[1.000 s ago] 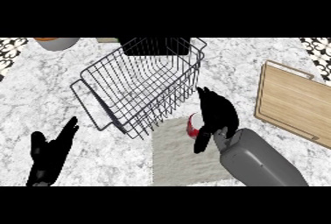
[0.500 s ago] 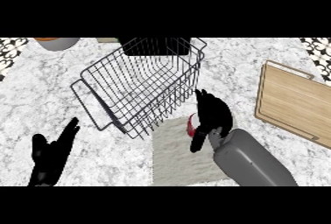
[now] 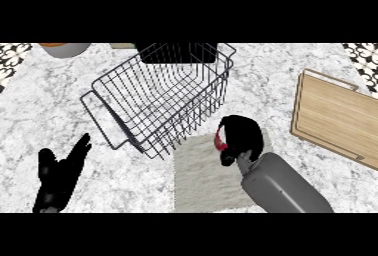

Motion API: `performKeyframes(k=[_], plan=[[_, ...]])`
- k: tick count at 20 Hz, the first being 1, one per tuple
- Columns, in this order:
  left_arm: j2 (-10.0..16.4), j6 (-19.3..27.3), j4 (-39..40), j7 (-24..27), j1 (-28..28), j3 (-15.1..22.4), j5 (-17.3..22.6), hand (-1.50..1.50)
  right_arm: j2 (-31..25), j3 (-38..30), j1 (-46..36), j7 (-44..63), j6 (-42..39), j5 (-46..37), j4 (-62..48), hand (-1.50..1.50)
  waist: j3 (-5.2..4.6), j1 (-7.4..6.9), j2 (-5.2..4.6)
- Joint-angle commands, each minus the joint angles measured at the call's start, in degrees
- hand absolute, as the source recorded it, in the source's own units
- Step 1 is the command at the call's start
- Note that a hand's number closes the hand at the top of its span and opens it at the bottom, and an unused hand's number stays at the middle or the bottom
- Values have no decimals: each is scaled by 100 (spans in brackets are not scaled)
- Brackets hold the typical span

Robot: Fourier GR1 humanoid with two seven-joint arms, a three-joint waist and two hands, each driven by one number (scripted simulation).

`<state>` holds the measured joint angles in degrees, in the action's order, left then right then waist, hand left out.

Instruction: Pick the can from the placemat and place it in the basket

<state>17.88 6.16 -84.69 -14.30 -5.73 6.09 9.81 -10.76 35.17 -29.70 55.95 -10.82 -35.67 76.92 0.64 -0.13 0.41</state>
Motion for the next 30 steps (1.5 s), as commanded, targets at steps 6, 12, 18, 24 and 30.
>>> performKeyframes(k=[6, 12, 18, 24, 30], plan=[[-161, -114, 320, -47, -277, -29, -19, 0, 1, -60, -257, -1, -466, -404, 34, 150, -66, -8, -37], [-68, -291, 283, -84, -154, 95, -52, 0, 1043, 2667, -59, -924, -864, -679, 847, 150, -77, -375, -21], [-33, -307, 416, -64, -170, -33, -31, 0, 1068, 4493, 59, -477, -192, -1014, 1935, 150, -68, -184, -2], [-244, -150, 269, -92, -201, 50, -68, 0, 1074, 3378, 757, -854, 1669, -236, 3077, 150, -32, -102, -72], [-193, -102, 238, -151, -176, 3, -130, 0, 1074, 3177, 307, -850, 2761, -431, 3687, 150, -58, -35, 8]])
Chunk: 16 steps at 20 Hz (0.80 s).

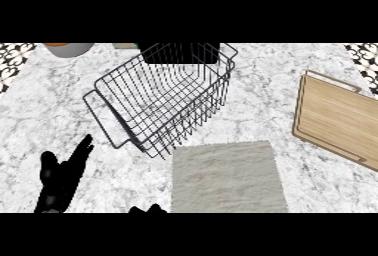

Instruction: Pick the can from the placemat and place it in the basket

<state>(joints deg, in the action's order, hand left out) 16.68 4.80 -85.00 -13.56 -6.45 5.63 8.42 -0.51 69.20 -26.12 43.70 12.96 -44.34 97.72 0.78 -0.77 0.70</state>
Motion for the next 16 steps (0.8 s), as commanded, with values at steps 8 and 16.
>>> performKeyframes(k=[8, 16], plan=[[-189, 124, 521, -188, -1, -16, -36, 0, 48, -1733, -1424, 1903, -298, 755, 2495, 150, -101, 138, -40], [-96, -160, 323, 45, -361, -8, 22, 0, 49, -3655, -3266, 2392, -423, 1750, 1316, 150, -99, -70, -66]])
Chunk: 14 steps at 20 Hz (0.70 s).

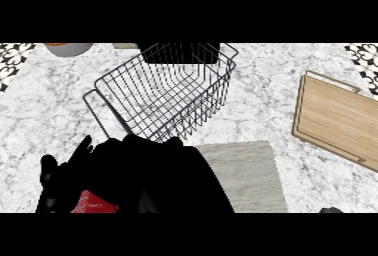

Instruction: Pick the can from the placemat and place it in the basket

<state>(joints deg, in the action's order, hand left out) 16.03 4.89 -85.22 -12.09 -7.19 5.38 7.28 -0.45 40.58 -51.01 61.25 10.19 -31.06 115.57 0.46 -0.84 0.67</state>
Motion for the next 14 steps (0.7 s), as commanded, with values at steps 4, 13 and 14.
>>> performKeyframes(k=[4, 13, 14], plan=[[-96, -9, 484, -287, 117, -60, 55, 0, 43, -1562, -1385, 312, -474, 876, -1257, 150, -61, 6, -96], [-321, 154, 531, -463, 276, 26, -124, 0, 44, -1726, -1899, -816, -385, 1053, -3035, 150, -52, 12, -91], [-14, -282, 359, -375, -2, -154, 164, 0, 44, -1583, -1647, -993, -354, 1040, -3135, 150, -51, -17, -87]])
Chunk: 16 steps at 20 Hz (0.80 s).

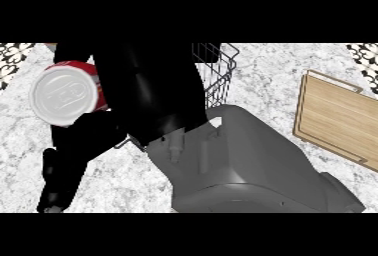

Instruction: Pick the can from the placemat and place it in the basket

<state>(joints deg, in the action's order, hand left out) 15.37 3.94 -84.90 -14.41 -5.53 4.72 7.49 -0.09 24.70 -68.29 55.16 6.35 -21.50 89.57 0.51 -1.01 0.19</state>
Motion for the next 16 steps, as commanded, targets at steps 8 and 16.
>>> performKeyframes(k=[8, 16], plan=[[26, -235, 506, -318, 153, -152, 129, 0, 9, -273, 455, -1276, 930, 960, -1404, 150, -55, 1, -68], [-141, -98, 392, -251, -105, -51, -90, 0, 9, -450, 789, -2774, 932, 1260, -2416, 150, -52, 1, -53]])
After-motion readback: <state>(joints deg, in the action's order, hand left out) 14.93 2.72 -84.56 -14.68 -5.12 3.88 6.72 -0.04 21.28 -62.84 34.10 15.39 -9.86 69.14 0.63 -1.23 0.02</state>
